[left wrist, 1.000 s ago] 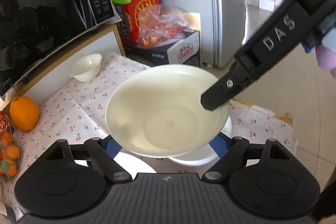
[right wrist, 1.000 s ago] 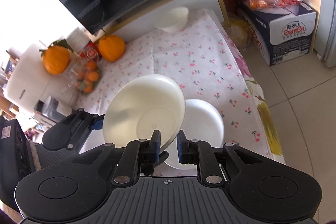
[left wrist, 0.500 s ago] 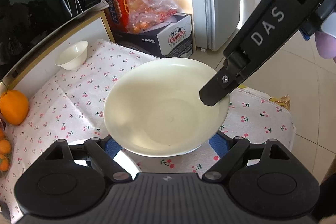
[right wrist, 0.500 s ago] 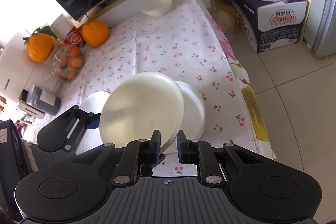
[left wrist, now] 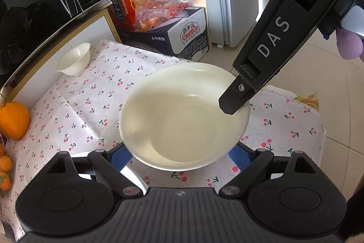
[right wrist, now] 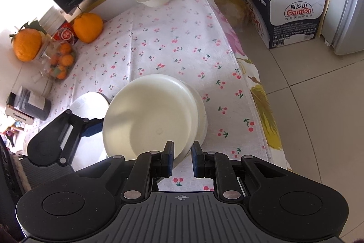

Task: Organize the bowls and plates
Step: 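Lower the cream bowl onto the tablecloth beside the plate stack and open both tools, then move both tools to the small white bowl beside the microwave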

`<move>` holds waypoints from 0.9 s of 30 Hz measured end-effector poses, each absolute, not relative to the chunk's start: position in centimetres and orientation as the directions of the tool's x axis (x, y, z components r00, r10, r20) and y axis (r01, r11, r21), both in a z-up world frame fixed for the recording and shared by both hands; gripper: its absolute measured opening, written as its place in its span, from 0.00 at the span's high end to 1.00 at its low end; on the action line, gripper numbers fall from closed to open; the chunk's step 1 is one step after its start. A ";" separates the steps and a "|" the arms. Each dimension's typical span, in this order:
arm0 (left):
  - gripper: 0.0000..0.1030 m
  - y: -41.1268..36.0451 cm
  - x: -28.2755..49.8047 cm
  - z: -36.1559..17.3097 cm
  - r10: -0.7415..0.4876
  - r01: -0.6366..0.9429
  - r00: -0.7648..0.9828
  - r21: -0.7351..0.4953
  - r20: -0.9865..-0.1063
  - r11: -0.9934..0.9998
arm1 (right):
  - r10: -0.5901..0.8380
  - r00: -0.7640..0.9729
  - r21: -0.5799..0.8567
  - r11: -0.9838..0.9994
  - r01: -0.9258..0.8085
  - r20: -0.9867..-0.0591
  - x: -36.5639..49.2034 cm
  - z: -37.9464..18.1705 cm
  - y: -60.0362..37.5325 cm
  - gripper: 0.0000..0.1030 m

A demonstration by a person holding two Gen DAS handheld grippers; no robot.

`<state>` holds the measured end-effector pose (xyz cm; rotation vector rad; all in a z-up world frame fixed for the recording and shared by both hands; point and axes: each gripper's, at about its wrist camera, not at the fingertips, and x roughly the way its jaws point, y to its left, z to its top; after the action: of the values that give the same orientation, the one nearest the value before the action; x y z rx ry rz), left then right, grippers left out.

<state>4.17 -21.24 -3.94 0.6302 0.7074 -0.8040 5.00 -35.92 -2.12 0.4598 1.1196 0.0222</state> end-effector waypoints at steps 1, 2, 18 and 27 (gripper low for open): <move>0.12 -21.2 4.2 -4.0 -0.417 0.809 0.495 0.230 -0.762 0.541 | 0.240 0.444 0.360 0.909 0.210 -0.863 5.0 -2.1 -35.9 0.84; 0.12 -21.2 4.2 -4.0 -0.416 0.810 0.494 0.230 -0.764 0.540 | 0.236 0.442 0.356 0.910 0.211 -0.865 5.1 -2.2 -35.9 0.84; 0.10 -21.4 4.2 -4.3 -0.391 0.805 0.511 0.267 -0.765 0.529 | 0.187 0.415 0.300 0.927 0.226 -0.890 5.6 -2.9 -35.6 0.72; 0.05 -21.2 4.4 -4.0 -0.391 0.806 0.502 0.253 -0.771 0.536 | 0.182 0.434 0.311 0.917 0.248 -0.883 5.4 -2.4 -36.5 0.40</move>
<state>4.41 -21.18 -4.03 0.6604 0.7167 -0.7897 5.37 -36.50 -2.43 0.4301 1.1315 -0.0430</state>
